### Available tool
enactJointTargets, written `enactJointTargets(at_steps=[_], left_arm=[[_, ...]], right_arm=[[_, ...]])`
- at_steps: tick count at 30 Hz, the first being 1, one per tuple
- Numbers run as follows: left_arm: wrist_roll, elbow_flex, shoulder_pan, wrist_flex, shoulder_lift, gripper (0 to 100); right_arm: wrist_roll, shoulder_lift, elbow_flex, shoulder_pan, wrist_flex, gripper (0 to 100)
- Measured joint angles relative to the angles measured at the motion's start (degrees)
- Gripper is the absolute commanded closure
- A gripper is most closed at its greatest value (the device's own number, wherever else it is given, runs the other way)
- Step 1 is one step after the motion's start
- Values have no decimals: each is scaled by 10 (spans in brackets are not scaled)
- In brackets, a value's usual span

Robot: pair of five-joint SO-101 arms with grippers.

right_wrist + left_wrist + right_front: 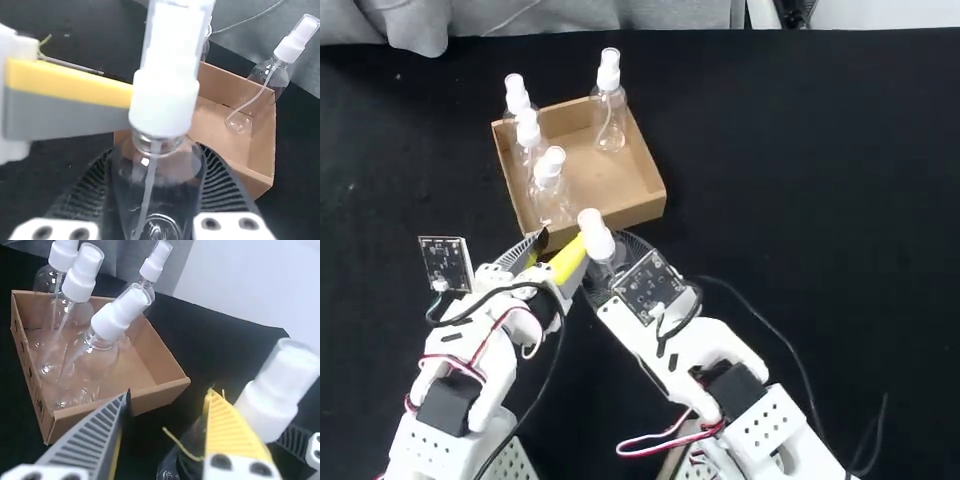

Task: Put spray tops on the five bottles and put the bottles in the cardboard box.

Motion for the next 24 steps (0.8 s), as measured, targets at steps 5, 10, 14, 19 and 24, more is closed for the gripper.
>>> enactJointTargets(at_steps=[5,10,14,19,24], left_arm=[[4,-17,6,1,1,773],[19,-22,21,13,1,773],[21,-23,25,13,0,773],[22,-23,26,13,0,773],[22,-36,-11,13,0,773]], right_arm=[[-1,-7,0,0,-1,902],[-1,-4,0,0,0,902],[-1,3,0,0,0,902],[-1,3,0,0,0,902],[0,3,1,-2,1,902]])
